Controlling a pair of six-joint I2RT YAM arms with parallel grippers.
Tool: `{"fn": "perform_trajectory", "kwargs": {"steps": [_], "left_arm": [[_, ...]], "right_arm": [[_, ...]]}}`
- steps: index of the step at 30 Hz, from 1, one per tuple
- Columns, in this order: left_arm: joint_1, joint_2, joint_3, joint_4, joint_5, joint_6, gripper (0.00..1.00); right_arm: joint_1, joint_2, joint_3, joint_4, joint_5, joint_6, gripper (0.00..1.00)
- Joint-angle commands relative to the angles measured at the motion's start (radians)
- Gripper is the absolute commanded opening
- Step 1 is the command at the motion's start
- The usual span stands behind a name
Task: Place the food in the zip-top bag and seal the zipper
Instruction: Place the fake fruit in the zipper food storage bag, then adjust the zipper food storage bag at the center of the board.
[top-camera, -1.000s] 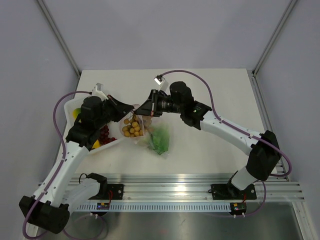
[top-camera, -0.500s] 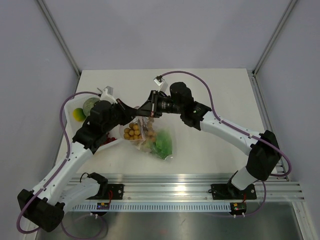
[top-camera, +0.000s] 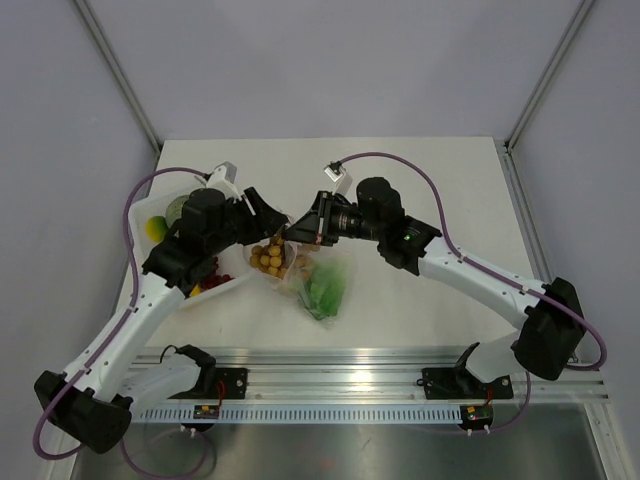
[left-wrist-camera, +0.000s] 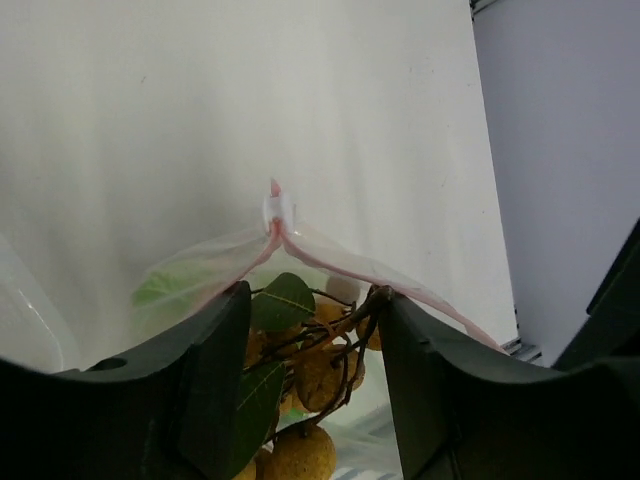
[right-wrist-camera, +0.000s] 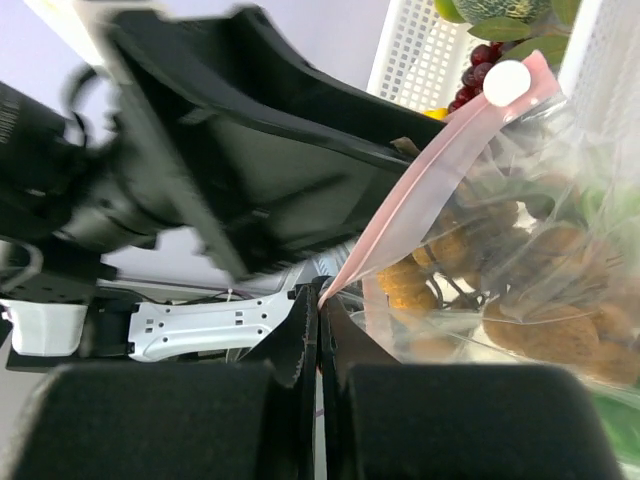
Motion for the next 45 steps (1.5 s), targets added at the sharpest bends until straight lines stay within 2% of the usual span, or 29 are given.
{"fn": "perform_trajectory", "kwargs": {"steps": [1,6,8,9,13,15,17,19,20,22,25,29,35,37,39,43,45], "left_arm": [[-0.003,-0.004,0.117,-0.064,0.055,0.130,0.56],[-0.003,-0.010,0.157,-0.113,0.187,0.164,0.54],[-0.003,-0.016,0.166,-0.133,0.210,0.173,0.46],[-0.003,-0.030,0.177,-0.145,0.204,0.177,0.34],[-0.001,-0.067,0.215,-0.267,0.049,0.222,0.06],[0.000,-0.073,0.227,-0.303,-0.023,0.249,0.06],[0.000,-0.088,0.217,-0.334,-0.053,0.254,0.20],[0.000,-0.111,0.180,-0.340,-0.062,0.251,0.48],[0.000,-0.123,0.165,-0.337,-0.062,0.243,0.57],[0.000,-0.140,0.114,-0.328,-0.068,0.236,0.61],[0.000,-0.136,0.076,-0.331,-0.103,0.228,0.61],[0.008,-0.133,-0.002,-0.308,-0.094,0.217,0.49],[0.011,-0.117,-0.079,-0.253,0.025,0.194,0.47],[0.009,-0.097,-0.096,-0.245,0.033,0.190,0.21],[0.009,-0.087,-0.084,-0.255,0.029,0.180,0.00],[0.009,-0.067,0.069,-0.240,0.091,0.171,0.00],[0.008,-0.021,0.155,-0.236,0.152,0.159,0.00]], "right_arm": [[0.013,-0.071,-0.037,0.060,0.037,-0.011,0.00],[0.015,-0.057,-0.025,0.042,0.035,-0.022,0.00],[0.013,-0.056,-0.014,0.033,0.040,-0.033,0.00],[0.013,-0.056,-0.011,0.021,0.040,-0.036,0.00],[0.013,-0.070,-0.010,-0.004,0.055,-0.056,0.00],[0.013,-0.077,-0.010,-0.018,0.061,-0.062,0.00],[0.013,-0.082,-0.010,-0.022,0.068,-0.068,0.00],[0.013,-0.085,-0.010,-0.027,0.068,-0.071,0.00],[0.013,-0.086,-0.010,-0.027,0.068,-0.073,0.00],[0.013,-0.090,-0.010,-0.027,0.071,-0.074,0.00],[0.013,-0.091,-0.008,-0.029,0.068,-0.073,0.00],[0.013,-0.102,-0.013,-0.036,0.071,-0.077,0.00],[0.011,-0.119,-0.023,-0.049,0.089,-0.086,0.00],[0.013,-0.119,-0.025,-0.049,0.092,-0.089,0.00],[0.008,-0.119,-0.026,-0.056,0.101,-0.099,0.00],[-0.054,-0.120,0.036,-0.197,0.184,-0.192,0.00],[-0.129,-0.105,0.120,-0.358,0.213,-0.252,0.00]]}}
